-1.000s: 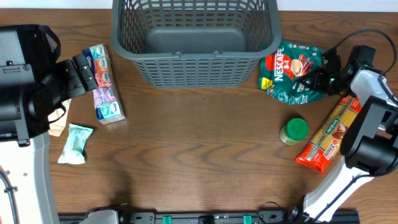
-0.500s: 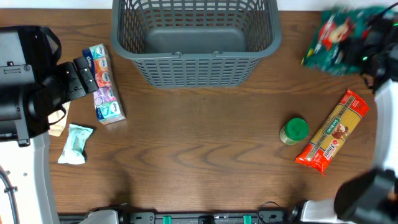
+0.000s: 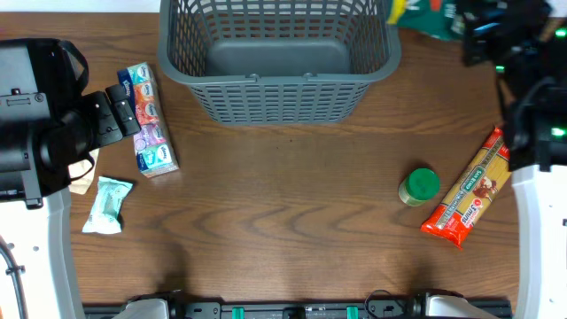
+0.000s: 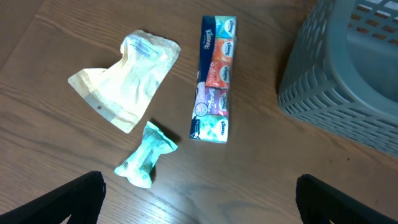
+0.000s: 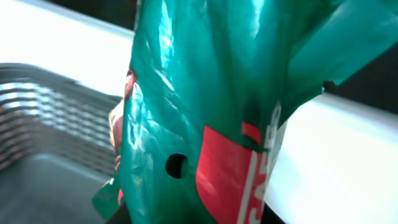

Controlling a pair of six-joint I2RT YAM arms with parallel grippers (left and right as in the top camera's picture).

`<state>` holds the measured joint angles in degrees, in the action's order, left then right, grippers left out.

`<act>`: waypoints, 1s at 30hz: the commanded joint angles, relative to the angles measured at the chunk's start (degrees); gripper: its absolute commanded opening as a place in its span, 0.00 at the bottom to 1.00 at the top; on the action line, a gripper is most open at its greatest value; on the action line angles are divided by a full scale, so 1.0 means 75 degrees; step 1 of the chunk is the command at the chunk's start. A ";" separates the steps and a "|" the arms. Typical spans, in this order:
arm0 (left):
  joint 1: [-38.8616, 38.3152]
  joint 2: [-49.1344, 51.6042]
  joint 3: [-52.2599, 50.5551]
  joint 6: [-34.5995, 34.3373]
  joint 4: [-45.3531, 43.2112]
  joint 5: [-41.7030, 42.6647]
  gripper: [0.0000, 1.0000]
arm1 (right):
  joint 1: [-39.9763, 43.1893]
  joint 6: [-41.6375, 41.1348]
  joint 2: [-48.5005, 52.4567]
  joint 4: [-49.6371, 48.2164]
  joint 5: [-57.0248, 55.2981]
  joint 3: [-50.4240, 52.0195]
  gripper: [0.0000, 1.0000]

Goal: Pack container
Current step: 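Lift the Nescafé bag and drop it into the basket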

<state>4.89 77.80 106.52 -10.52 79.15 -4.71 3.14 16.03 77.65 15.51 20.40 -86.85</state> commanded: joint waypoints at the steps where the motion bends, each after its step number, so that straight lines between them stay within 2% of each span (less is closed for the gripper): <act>1: 0.0047 0.0000 -0.0029 -0.0067 0.0041 -0.0003 0.98 | -0.0749 0.1463 -0.0105 -0.0510 0.0376 -0.0318 0.01; 7: 0.0047 0.0000 -0.0029 -0.0067 0.0041 0.0000 0.99 | -0.1775 0.2200 0.0810 -0.1215 0.0335 -0.0318 0.01; 14: 0.0047 0.0003 -0.0029 -0.0067 0.0067 -0.0003 0.99 | -0.2002 0.2856 0.2226 -0.1291 0.0344 -0.0318 0.01; 22: 0.0047 0.0000 -0.0035 -0.0067 0.0085 0.0000 0.99 | -0.2005 0.2731 0.3112 -0.1253 0.0344 -0.0318 0.01; 29: 0.0047 0.0000 -0.0035 -0.0067 0.0093 0.0000 0.99 | -0.2020 0.2611 0.3249 -0.1244 0.0370 -0.0318 0.01; 30: 0.0047 0.0000 -0.0038 -0.0064 0.0093 0.0000 0.99 | -0.2025 0.2567 0.3246 -0.1244 0.0376 -0.0318 0.14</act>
<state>4.89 77.80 106.50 -10.52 79.53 -4.71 -11.90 36.67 103.48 7.88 21.04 -86.94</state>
